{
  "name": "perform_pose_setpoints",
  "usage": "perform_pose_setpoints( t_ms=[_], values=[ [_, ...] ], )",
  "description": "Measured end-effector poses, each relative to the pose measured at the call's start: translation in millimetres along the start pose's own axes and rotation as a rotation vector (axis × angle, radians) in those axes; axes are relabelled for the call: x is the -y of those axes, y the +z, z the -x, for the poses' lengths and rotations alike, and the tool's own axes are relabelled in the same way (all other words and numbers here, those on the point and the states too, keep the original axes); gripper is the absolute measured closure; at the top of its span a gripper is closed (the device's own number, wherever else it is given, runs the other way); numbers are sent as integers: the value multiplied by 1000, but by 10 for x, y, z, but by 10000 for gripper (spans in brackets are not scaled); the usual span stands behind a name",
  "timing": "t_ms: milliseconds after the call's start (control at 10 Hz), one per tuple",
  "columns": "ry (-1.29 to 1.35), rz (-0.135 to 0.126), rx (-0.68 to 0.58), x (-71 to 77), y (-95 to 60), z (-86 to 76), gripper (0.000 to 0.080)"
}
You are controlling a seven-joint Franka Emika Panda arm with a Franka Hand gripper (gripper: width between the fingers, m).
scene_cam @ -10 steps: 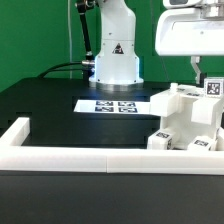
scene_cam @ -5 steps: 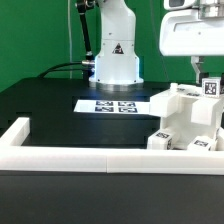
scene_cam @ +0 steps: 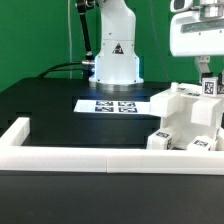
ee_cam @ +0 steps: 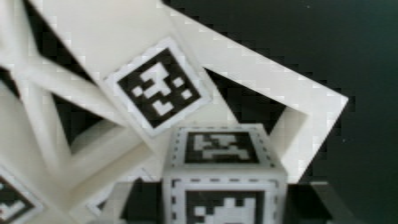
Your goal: Assemble chair
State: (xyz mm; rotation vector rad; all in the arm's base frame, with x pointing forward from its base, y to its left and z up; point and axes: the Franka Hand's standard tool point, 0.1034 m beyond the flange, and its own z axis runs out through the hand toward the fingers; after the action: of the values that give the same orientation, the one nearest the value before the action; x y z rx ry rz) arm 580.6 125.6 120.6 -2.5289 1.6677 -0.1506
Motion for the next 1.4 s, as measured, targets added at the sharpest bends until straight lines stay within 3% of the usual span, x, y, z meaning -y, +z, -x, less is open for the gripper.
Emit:
perform_pose_setpoints(
  t_ms=[100, 200, 300, 400, 500, 1000, 1400],
  values=[
    [7, 0, 0, 0, 0, 0, 515],
    [-15, 0, 0, -1, 1, 0, 460],
    [-51, 0, 0, -1, 2, 2, 323],
    [-53, 0, 0, 0, 2, 4, 323],
    [-117, 1, -2, 1, 0, 1, 182],
    [-682, 1, -6, 26, -5, 58, 150],
    [-968, 4, -7, 17, -1, 42, 150]
  ],
)
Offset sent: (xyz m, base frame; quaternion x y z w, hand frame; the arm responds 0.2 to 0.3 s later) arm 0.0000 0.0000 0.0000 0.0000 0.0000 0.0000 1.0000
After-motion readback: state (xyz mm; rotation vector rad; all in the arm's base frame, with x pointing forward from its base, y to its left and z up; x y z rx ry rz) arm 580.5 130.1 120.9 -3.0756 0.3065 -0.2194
